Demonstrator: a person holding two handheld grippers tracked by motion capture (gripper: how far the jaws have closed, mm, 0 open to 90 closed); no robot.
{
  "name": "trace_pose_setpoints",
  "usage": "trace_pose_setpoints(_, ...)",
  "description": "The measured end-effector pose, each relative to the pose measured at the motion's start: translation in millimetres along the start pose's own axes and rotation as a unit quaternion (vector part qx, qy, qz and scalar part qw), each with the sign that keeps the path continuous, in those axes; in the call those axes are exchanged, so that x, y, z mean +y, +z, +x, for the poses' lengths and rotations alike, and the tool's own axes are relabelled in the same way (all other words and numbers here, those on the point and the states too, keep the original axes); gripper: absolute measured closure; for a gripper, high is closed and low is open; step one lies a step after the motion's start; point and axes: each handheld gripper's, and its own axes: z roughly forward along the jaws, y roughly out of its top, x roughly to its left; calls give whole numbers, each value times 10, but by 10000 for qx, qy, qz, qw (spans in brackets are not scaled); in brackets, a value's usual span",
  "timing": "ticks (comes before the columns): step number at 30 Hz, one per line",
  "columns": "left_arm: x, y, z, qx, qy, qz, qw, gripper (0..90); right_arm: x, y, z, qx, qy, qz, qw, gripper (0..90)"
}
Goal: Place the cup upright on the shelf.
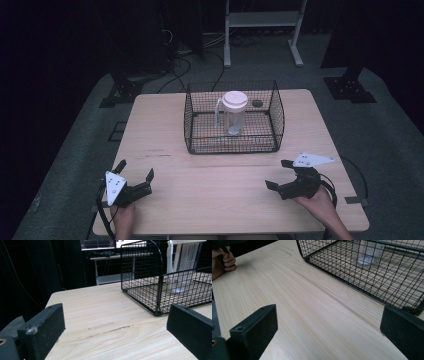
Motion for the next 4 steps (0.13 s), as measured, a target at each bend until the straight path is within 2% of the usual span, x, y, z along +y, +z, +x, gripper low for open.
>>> trace_pose_setpoints(4,-1,0,5,4,-38,-10,10000,9,-116,-32,20,-48,52,-75,9999,6)
